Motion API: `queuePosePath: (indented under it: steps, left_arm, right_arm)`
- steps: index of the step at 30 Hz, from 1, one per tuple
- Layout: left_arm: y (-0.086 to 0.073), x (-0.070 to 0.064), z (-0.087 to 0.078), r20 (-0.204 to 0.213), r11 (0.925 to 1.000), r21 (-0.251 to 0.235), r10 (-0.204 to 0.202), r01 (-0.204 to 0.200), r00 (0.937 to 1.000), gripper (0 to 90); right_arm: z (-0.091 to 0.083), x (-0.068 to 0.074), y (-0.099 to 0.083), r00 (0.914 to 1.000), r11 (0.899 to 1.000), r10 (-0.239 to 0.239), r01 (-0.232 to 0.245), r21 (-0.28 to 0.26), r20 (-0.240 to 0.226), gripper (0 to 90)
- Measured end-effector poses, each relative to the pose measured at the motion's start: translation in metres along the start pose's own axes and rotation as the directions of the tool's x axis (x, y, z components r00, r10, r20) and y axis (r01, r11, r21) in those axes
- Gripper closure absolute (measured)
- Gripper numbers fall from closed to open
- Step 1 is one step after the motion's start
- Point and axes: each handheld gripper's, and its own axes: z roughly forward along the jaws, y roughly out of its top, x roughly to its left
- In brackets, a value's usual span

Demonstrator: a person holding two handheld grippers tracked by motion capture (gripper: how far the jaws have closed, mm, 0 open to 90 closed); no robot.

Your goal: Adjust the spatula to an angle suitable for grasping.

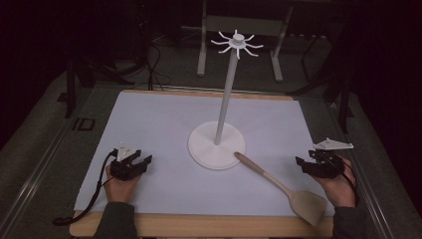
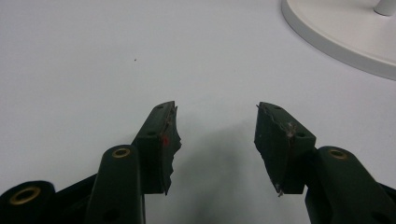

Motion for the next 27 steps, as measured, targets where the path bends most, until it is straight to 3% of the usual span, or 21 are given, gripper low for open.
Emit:
queuePosePath:
  steps: [7,13,27]
  left_arm:
    - [0.0,0.0,0.0,0.0,1.0,0.001,-0.004,0.004,1.0,48.8]
    - [0.0,0.001,0.0,0.0,1.0,0.001,-0.008,0.008,1.0,48.8]
    - [0.0,0.001,0.0,0.003,0.9999,0.0,-0.013,0.013,0.9999,48.7]
  right_arm:
    - [0.001,0.008,0.008,0.9996,1.0,-0.011,0.011,0.003,-0.025,43.7]
    - [0.004,0.016,0.017,0.9986,0.998,-0.052,0.052,0.029,-0.014,47.1]
    - [0.007,0.03,0.034,0.9915,0.99,-0.123,0.125,0.059,-0.042,49.5]
